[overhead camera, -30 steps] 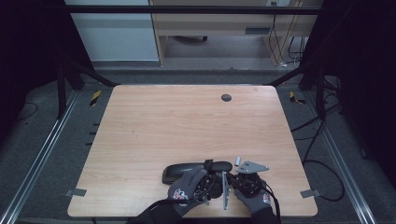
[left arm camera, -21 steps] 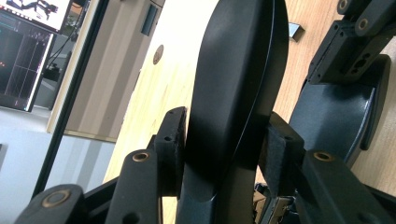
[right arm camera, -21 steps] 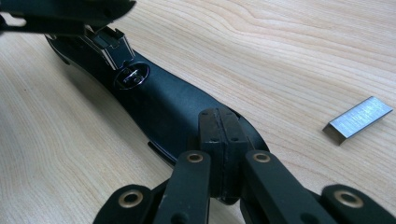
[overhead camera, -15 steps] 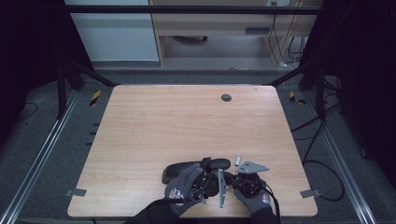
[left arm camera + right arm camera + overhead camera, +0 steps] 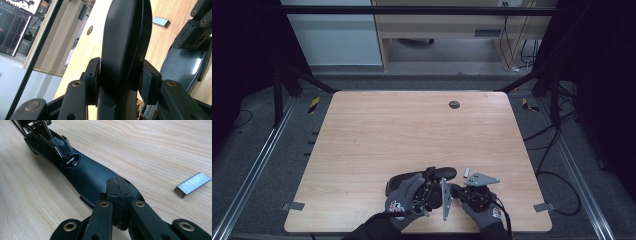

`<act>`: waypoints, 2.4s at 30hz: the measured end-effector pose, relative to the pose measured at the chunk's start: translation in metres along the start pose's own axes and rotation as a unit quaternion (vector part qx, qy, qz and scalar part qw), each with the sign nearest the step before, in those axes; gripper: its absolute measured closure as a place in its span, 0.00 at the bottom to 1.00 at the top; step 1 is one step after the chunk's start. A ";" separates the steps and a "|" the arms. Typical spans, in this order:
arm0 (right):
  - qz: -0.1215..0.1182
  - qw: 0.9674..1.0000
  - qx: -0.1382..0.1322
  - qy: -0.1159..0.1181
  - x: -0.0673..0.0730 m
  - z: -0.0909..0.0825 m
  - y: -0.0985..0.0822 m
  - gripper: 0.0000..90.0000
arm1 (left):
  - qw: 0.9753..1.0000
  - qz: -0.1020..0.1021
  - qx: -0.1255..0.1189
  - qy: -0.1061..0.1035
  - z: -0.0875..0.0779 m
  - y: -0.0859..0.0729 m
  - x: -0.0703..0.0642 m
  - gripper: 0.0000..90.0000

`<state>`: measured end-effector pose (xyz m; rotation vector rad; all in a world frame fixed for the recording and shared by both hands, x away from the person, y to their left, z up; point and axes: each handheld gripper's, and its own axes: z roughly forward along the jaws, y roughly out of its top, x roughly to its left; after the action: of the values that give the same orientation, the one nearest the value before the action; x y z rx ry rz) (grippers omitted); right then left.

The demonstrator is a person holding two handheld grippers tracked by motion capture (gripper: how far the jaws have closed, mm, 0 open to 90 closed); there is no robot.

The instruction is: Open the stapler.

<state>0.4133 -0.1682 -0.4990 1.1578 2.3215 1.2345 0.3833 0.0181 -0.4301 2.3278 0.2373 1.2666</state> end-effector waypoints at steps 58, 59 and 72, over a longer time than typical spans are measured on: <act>0.004 1.000 0.004 -0.006 0.001 0.000 0.002 1.00 | 0.990 -0.129 -0.042 -0.026 -0.035 -0.028 0.057 0.65; 0.006 1.000 0.004 -0.005 0.001 0.000 0.002 1.00 | 0.990 -0.131 -0.042 -0.026 -0.036 -0.029 0.058 0.65; 0.010 1.000 0.005 -0.003 0.000 0.000 0.001 1.00 | 0.987 -0.154 -0.047 -0.030 -0.041 -0.036 0.067 0.64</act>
<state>0.4142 -0.1675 -0.4981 1.1881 2.3186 1.2257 0.3891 0.0872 -0.3792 2.1454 0.4847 1.0316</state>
